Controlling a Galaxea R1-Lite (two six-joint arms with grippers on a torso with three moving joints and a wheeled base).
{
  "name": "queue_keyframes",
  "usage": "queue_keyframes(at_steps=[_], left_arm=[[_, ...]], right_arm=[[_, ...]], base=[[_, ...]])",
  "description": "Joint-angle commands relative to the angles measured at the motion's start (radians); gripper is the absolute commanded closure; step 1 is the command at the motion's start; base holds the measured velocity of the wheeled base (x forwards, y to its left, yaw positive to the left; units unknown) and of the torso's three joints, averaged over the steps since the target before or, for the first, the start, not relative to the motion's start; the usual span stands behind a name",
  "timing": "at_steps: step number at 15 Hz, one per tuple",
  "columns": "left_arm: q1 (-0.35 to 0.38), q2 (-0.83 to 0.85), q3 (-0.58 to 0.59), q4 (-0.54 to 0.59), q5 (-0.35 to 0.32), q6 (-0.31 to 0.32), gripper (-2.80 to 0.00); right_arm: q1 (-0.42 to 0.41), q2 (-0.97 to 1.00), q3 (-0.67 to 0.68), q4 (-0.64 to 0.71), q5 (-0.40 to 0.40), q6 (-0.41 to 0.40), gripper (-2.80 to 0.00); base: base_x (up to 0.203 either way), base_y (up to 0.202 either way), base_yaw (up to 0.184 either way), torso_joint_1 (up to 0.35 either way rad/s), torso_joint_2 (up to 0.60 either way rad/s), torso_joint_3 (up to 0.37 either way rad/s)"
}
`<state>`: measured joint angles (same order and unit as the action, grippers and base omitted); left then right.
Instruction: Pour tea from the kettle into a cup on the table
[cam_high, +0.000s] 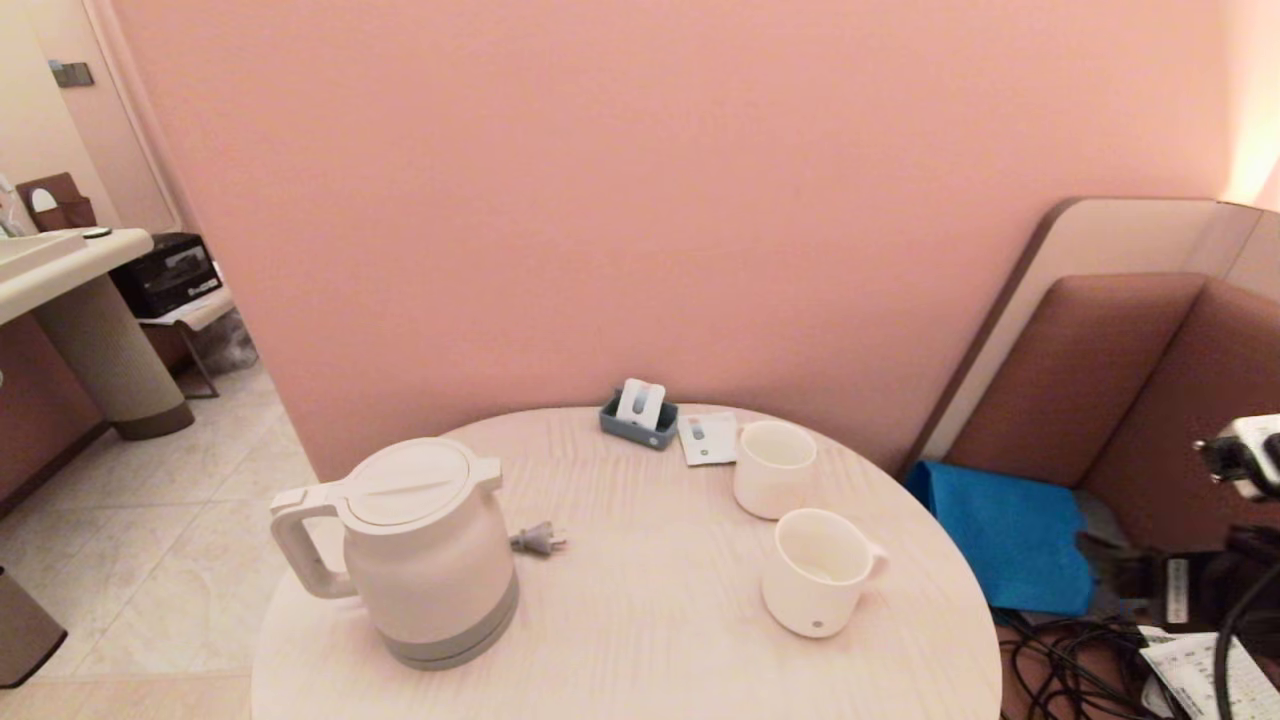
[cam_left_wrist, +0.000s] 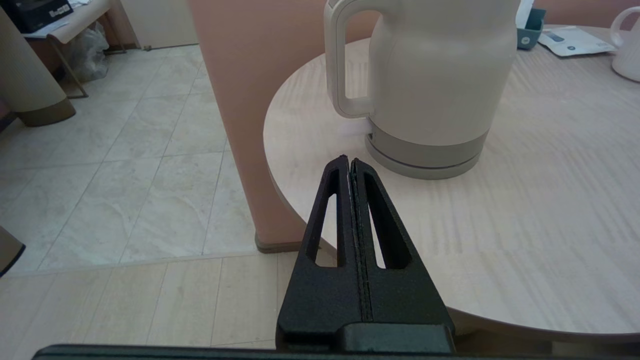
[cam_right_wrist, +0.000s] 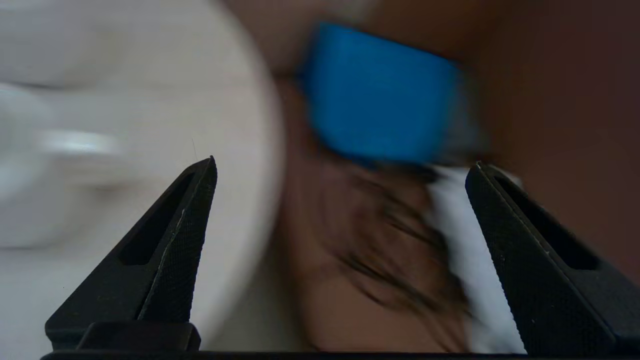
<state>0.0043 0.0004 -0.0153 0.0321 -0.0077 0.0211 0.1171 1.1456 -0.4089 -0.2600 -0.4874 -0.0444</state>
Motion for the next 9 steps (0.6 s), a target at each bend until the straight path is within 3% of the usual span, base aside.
queue_keyframes(at_steps=[1, 4, 6, 9], left_arm=[[0.0, 0.0, 0.0, 0.0, 0.0, 0.0, 0.0], [0.0, 0.0, 0.0, 0.0, 0.0, 0.0, 0.0], [0.0, 0.0, 0.0, 0.0, 0.0, 0.0, 0.0], [0.0, 0.0, 0.0, 0.0, 0.0, 0.0, 0.0]], right_arm=[[-0.01, -0.178, -0.035, 0.194, -0.198, -0.006, -2.8], [-0.014, -0.407, 0.011, 0.247, -0.329, -0.015, -2.8], [-0.015, -0.6, 0.035, 0.302, -0.348, -0.018, -2.8], [-0.027, -0.839, 0.049, 0.502, -0.335, -0.003, -2.8]], base=[[0.0, 0.0, 0.0, 0.0, 0.0, 0.0], [0.0, 0.0, 0.0, 0.0, 0.0, 0.0], [0.0, 0.0, 0.0, 0.0, 0.0, 0.0], [0.0, 0.0, 0.0, 0.0, 0.0, 0.0]])
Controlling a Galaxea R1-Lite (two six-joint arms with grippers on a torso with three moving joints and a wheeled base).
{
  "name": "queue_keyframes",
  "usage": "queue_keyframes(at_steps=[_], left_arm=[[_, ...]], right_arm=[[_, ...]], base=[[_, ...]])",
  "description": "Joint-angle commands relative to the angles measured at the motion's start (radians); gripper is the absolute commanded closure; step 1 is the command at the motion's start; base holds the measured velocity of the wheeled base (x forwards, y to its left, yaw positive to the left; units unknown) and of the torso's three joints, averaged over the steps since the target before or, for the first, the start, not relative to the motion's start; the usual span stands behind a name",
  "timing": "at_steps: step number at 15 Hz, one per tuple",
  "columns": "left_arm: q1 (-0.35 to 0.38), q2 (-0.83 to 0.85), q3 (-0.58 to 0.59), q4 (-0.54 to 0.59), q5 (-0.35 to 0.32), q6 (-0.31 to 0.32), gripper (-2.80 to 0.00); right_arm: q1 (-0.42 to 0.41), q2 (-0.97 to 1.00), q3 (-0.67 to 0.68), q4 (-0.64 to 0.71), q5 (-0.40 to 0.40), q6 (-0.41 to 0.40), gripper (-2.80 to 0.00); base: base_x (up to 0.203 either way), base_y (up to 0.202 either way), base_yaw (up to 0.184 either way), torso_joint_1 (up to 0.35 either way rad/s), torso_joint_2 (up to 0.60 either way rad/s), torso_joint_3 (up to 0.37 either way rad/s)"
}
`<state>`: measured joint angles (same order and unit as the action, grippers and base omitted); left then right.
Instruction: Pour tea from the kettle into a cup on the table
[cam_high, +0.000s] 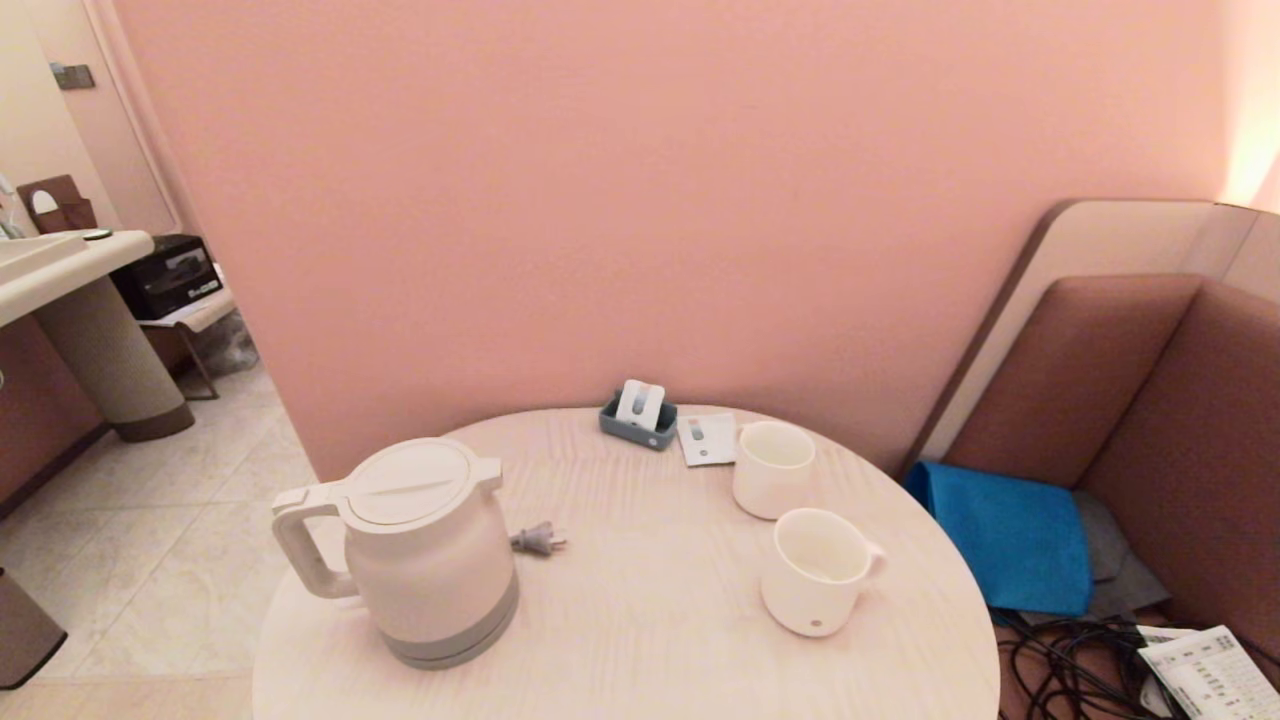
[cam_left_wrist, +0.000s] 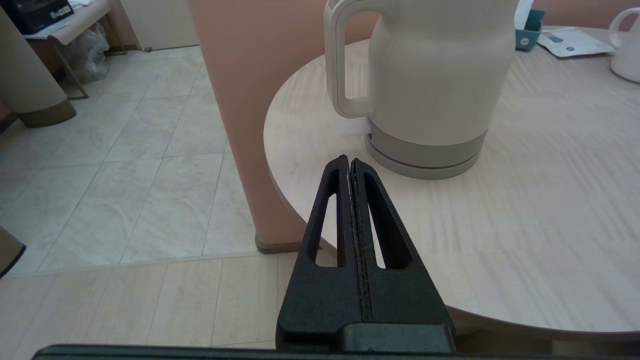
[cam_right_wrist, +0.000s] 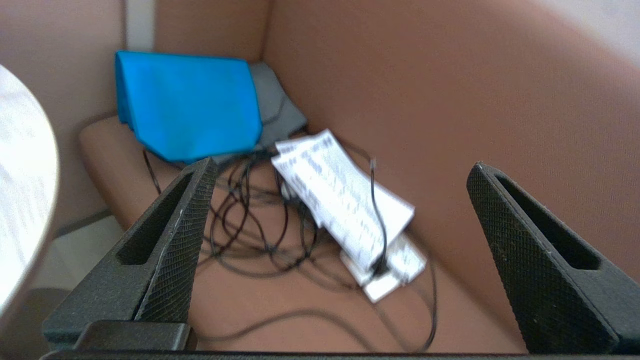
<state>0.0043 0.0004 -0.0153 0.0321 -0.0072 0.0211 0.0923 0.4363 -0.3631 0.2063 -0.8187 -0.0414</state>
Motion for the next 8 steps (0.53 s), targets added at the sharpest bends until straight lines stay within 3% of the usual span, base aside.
queue_keyframes(at_steps=[1, 2, 4, 6, 7, 8], left_arm=[[0.0, 0.0, 0.0, 0.0, 0.0, 0.0, 0.0], [0.0, 0.0, 0.0, 0.0, 0.0, 0.0, 0.0], [0.0, 0.0, 0.0, 0.0, 0.0, 0.0, 0.0], [0.0, 0.0, 0.0, 0.0, 0.0, 0.0, 0.0], [0.0, 0.0, 0.0, 0.0, 0.0, 0.0, 0.0], [0.0, 0.0, 0.0, 0.0, 0.0, 0.0, 0.0]], right_arm=[[-0.01, -0.159, 0.004, 0.089, -0.004, 0.048, -2.8], [-0.028, -0.167, 0.008, 0.13, -0.004, 0.097, -2.8], [-0.112, -0.201, 0.01, 0.169, 0.021, 0.086, -2.8], [-0.119, -0.241, 0.019, 0.178, 0.089, 0.089, -2.8], [-0.111, -0.295, 0.031, 0.178, 0.16, 0.088, -2.8], [-0.106, -0.371, 0.045, 0.178, 0.279, 0.078, -2.8]], base=[[0.0, 0.0, 0.0, 0.0, 0.0, 0.0], [0.0, 0.0, 0.0, 0.0, 0.0, 0.0], [0.0, 0.0, 0.0, 0.0, 0.0, 0.0], [0.0, 0.0, 0.0, 0.0, 0.0, 0.0], [0.0, 0.0, 0.0, 0.0, 0.0, 0.0], [0.0, 0.0, 0.0, 0.0, 0.0, 0.0]])
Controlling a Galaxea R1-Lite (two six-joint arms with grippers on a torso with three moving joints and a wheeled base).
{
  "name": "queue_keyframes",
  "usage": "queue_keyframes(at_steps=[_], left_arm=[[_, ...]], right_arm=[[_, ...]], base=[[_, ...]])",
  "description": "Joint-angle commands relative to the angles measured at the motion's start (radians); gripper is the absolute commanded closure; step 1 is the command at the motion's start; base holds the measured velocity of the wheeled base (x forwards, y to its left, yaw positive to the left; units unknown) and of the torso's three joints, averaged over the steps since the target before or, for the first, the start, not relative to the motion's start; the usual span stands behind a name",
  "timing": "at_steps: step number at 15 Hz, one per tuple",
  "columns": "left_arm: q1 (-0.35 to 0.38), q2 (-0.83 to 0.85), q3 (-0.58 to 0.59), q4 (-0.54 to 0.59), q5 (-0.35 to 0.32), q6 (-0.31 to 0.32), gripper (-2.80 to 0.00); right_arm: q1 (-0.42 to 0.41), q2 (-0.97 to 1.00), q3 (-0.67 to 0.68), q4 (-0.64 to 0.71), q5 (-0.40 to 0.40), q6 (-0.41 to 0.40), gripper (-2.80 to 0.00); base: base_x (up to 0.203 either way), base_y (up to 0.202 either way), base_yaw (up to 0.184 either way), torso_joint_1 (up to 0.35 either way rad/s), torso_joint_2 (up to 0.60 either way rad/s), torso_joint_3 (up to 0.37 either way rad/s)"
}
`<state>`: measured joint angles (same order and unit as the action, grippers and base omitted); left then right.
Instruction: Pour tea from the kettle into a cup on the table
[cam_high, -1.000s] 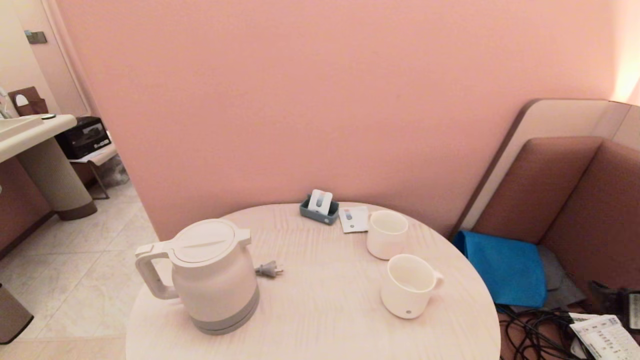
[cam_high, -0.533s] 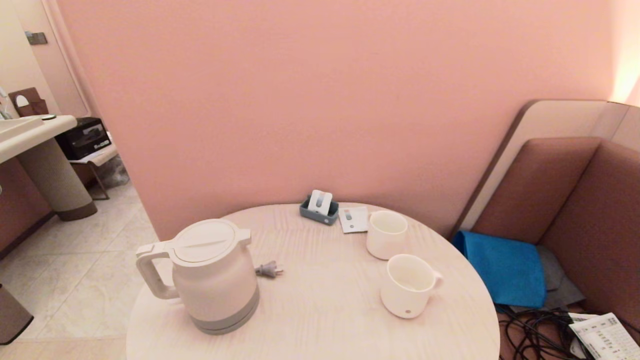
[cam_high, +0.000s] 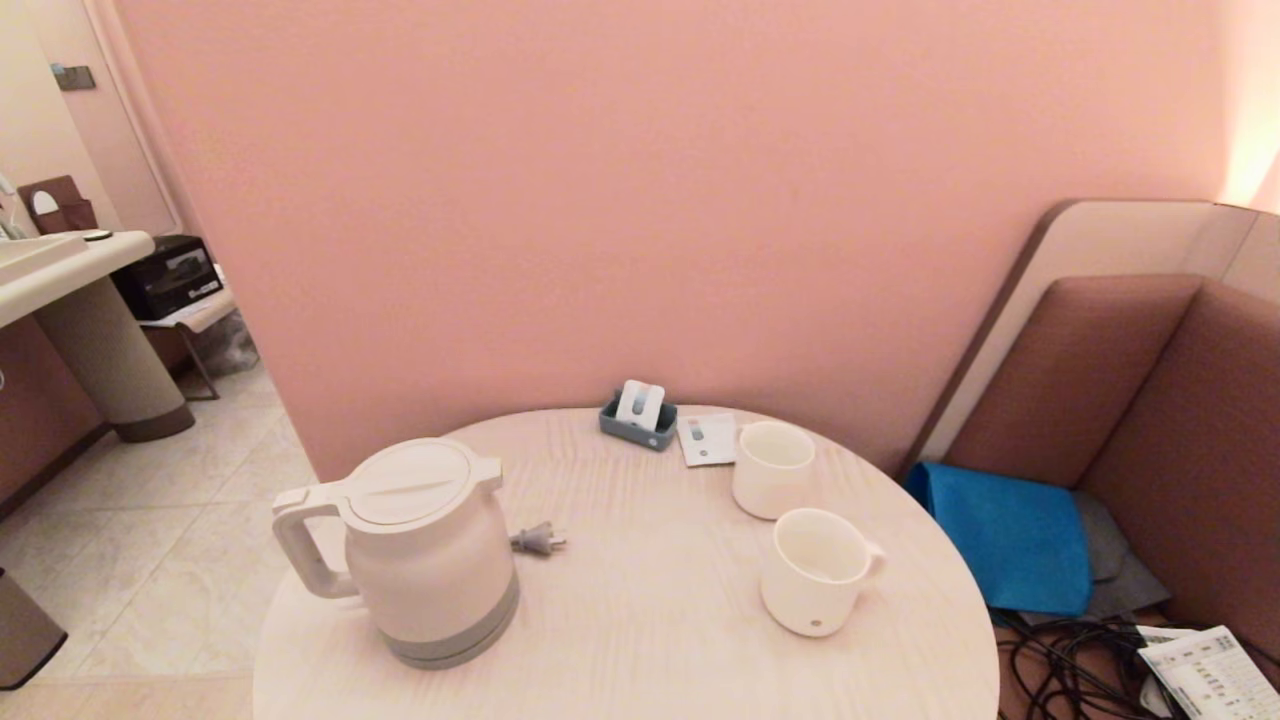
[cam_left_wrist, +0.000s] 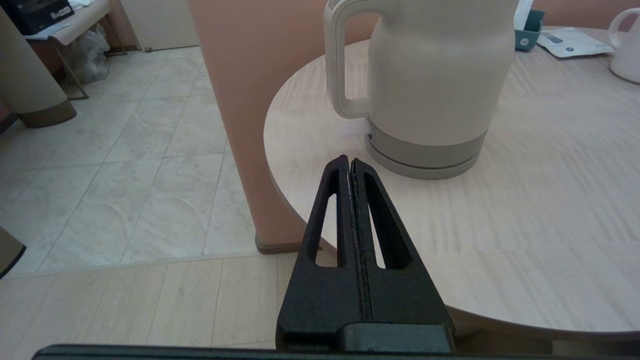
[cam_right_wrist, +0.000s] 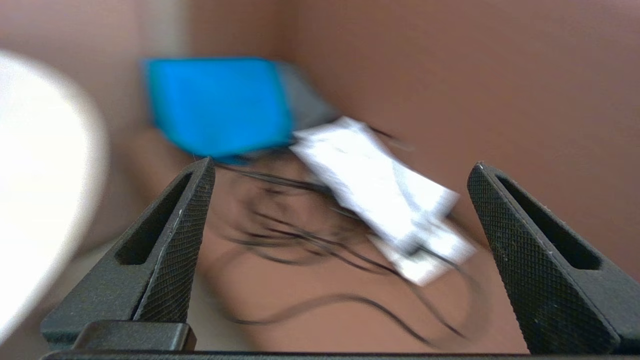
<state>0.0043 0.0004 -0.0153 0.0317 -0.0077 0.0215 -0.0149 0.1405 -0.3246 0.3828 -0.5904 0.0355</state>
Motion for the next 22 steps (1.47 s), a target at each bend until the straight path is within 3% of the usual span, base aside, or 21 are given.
queue_keyframes(at_steps=[1, 3, 4, 5, 8, 22], left_arm=[[0.0, 0.0, 0.0, 0.001, 0.0, 0.0, 0.0], [0.0, 0.0, 0.0, 0.001, 0.0, 0.0, 0.0], [0.0, 0.0, 0.0, 0.001, 0.0, 0.0, 0.0], [0.0, 0.0, 0.0, 0.001, 0.0, 0.0, 0.0], [0.0, 0.0, 0.0, 0.001, 0.0, 0.0, 0.0], [0.0, 0.0, 0.0, 0.001, 0.0, 0.0, 0.0]], right_arm=[[0.006, -0.123, 0.024, -0.007, 0.213, -0.005, -2.8], [0.01, -0.141, 0.081, -0.08, 0.502, -0.033, -2.8], [0.011, -0.141, 0.128, -0.138, 0.586, -0.077, -2.8], [0.012, -0.141, 0.186, -0.184, 0.607, -0.125, -2.8], [0.013, -0.141, 0.325, -0.378, 0.622, -0.18, -2.8], [0.013, -0.141, 0.325, -0.374, 0.621, -0.1, -2.8]], base=[[0.0, 0.0, 0.0, 0.0, 0.0, 0.0], [0.0, 0.0, 0.0, 0.0, 0.0, 0.0], [0.0, 0.0, 0.0, 0.0, 0.0, 0.0], [0.0, 0.0, 0.0, 0.0, 0.0, 0.0], [0.0, 0.0, 0.0, 0.0, 0.0, 0.0], [0.0, 0.0, 0.0, 0.0, 0.0, 0.0]])
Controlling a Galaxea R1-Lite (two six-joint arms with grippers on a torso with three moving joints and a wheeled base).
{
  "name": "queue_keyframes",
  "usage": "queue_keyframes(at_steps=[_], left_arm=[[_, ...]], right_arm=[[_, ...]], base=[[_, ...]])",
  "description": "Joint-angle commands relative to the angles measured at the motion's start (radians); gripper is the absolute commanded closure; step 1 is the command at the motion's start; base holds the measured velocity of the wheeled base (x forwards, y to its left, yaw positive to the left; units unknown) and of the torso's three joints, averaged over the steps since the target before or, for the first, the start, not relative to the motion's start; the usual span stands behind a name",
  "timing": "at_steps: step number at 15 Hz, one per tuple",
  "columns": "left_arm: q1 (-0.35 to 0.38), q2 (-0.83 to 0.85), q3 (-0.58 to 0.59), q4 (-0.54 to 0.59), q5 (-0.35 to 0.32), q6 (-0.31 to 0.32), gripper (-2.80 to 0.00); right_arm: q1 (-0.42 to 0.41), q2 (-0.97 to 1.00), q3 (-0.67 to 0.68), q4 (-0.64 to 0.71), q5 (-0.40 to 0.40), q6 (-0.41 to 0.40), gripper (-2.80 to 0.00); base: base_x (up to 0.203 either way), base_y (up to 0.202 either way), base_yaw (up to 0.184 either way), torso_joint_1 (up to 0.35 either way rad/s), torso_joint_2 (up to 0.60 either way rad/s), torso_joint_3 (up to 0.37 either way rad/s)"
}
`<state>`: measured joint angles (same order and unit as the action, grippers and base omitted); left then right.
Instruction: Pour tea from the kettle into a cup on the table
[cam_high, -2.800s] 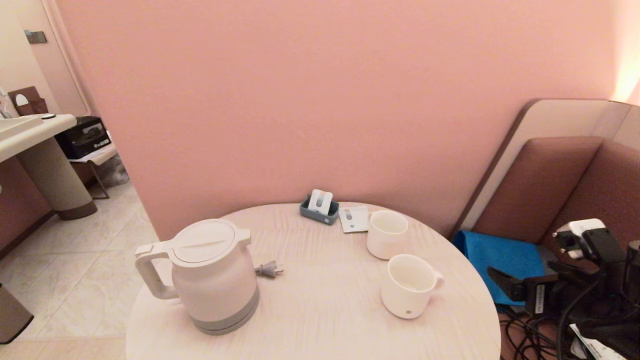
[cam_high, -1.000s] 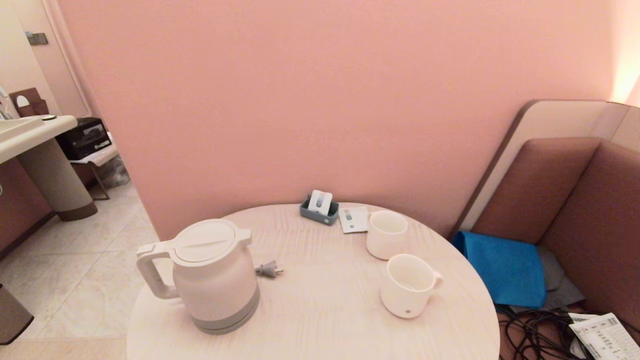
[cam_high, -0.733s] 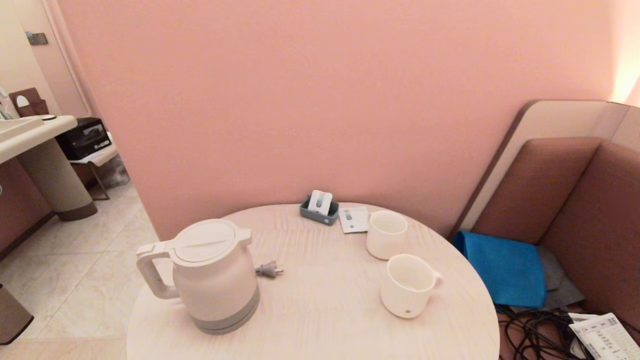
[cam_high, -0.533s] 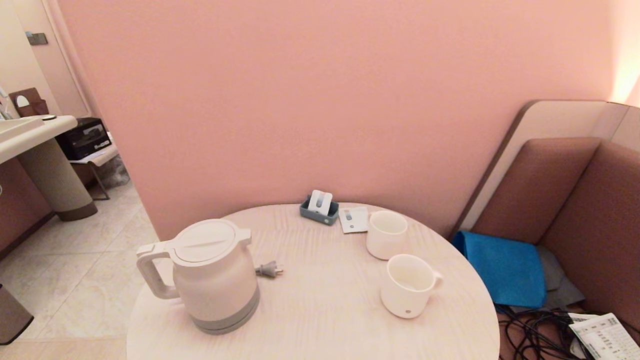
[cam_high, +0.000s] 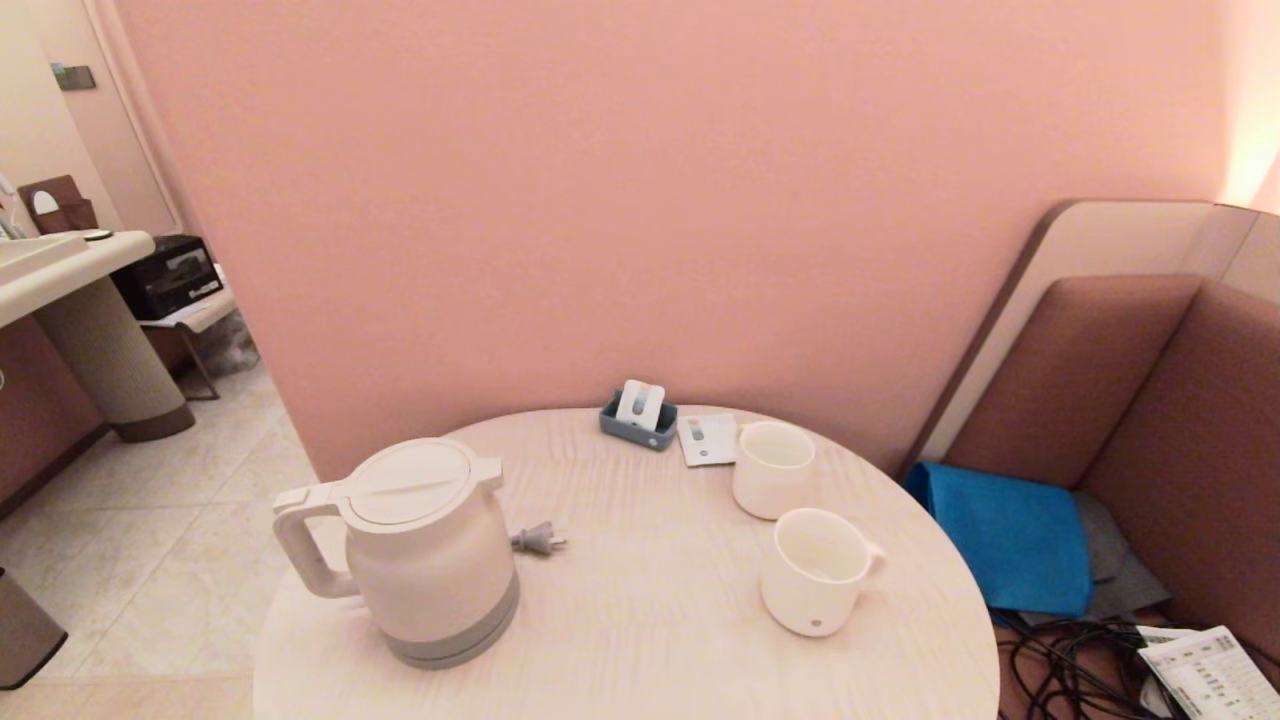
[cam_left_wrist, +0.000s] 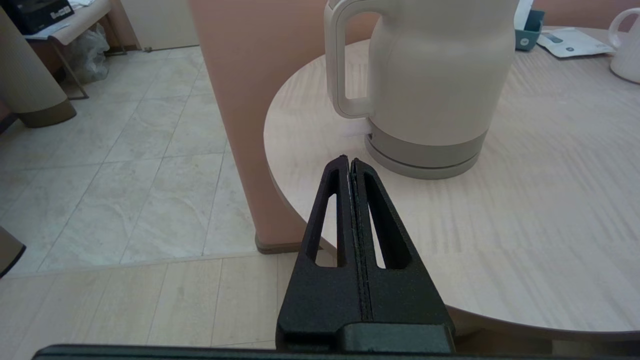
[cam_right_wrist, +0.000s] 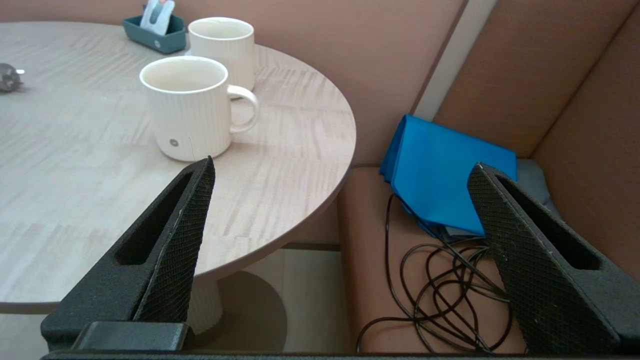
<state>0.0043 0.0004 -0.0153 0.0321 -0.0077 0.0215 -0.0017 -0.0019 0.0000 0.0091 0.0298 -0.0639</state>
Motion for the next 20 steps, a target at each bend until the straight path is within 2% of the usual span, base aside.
queue_keyframes(at_steps=[1, 6, 7, 20], left_arm=[[0.0, 0.0, 0.0, 0.0, 0.0, 0.0, 0.0], [0.0, 0.0, 0.0, 0.0, 0.0, 0.0, 0.0], [0.0, 0.0, 0.0, 0.0, 0.0, 0.0, 0.0], [0.0, 0.0, 0.0, 0.0, 0.0, 0.0, 0.0]], right_arm=[[0.0, 0.002, 0.0, 0.0, 0.001, 0.002, -2.8], [0.0, 0.002, 0.0, -0.001, -0.004, 0.016, -2.8], [0.0, 0.002, -0.001, 0.0, -0.004, 0.02, 0.0], [0.0, 0.002, 0.0, -0.001, -0.007, 0.032, 0.0]], base=[[0.0, 0.0, 0.0, 0.0, 0.0, 0.0], [0.0, 0.0, 0.0, 0.0, 0.0, 0.0], [0.0, 0.0, 0.0, 0.0, 0.0, 0.0], [0.0, 0.0, 0.0, 0.0, 0.0, 0.0]])
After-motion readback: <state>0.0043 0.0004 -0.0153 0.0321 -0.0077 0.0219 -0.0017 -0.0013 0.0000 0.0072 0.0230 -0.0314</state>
